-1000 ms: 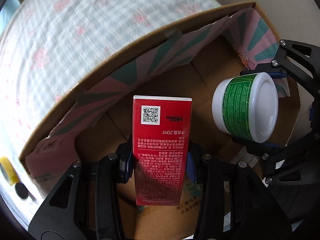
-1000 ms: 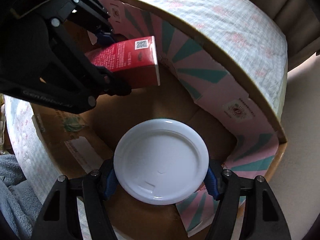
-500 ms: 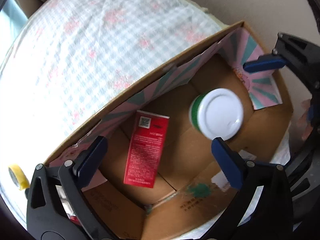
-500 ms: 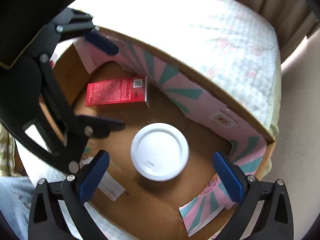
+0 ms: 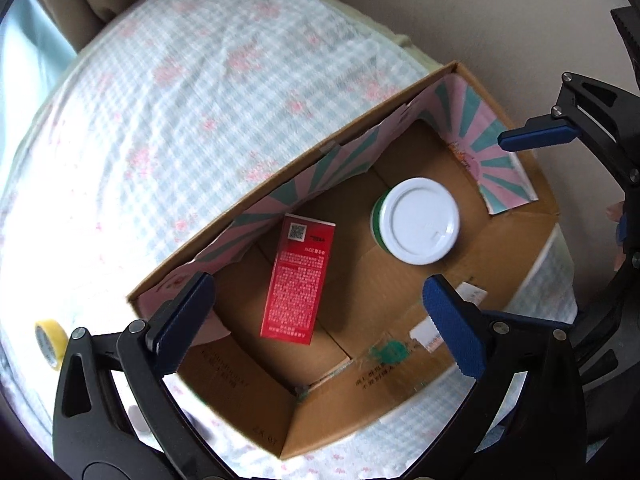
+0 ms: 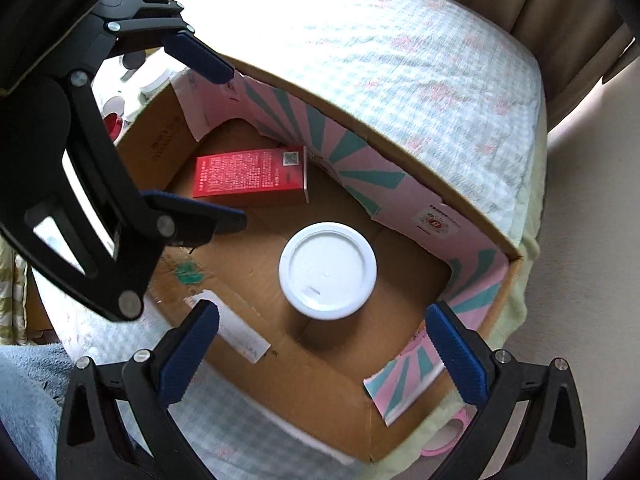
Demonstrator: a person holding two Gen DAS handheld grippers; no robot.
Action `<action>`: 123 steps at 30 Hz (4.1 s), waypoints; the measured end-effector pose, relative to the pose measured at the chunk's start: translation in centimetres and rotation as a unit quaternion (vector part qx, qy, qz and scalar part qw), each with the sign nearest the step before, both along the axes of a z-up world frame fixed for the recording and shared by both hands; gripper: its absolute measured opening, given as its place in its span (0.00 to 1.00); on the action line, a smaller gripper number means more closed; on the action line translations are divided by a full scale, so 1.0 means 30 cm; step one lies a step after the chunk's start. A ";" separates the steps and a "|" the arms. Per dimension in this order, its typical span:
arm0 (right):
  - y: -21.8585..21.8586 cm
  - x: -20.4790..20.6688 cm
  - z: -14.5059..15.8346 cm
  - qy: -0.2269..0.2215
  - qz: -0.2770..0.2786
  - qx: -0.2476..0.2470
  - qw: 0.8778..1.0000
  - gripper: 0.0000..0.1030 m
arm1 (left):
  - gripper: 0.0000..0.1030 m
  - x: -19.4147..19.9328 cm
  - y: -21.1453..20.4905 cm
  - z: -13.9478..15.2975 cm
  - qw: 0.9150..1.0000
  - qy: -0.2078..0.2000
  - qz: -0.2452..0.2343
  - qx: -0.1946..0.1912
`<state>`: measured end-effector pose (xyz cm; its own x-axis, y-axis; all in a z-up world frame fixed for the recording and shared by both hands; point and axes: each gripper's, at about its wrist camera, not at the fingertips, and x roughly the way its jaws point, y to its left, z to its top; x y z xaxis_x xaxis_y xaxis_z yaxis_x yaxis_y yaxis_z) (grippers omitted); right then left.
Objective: Organize rigid objects
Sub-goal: 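Withdraw both tools from the cardboard box back over the bed, then grasp the white L'Oreal jar with the left tool while the right tool grasps the white round lid, then carry the L'Oreal jar and the white lid over the cardboard box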
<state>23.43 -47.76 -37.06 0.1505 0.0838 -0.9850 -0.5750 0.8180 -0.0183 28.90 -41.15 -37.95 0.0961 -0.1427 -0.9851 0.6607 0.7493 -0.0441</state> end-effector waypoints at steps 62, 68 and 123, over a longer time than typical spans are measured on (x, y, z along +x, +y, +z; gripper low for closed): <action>1.211 0.117 0.160 -0.022 -0.399 0.082 0.913 1.00 | 0.98 -0.028 1.816 0.065 0.926 -0.052 0.362 -0.094; 1.218 0.208 -0.023 0.014 -0.421 0.088 0.903 1.00 | 0.97 0.067 1.786 -0.140 0.922 -0.042 0.376 -0.086; 1.281 0.287 -0.043 0.021 -0.401 0.053 0.914 0.64 | 0.46 0.084 1.779 0.004 0.922 -0.083 0.351 -0.138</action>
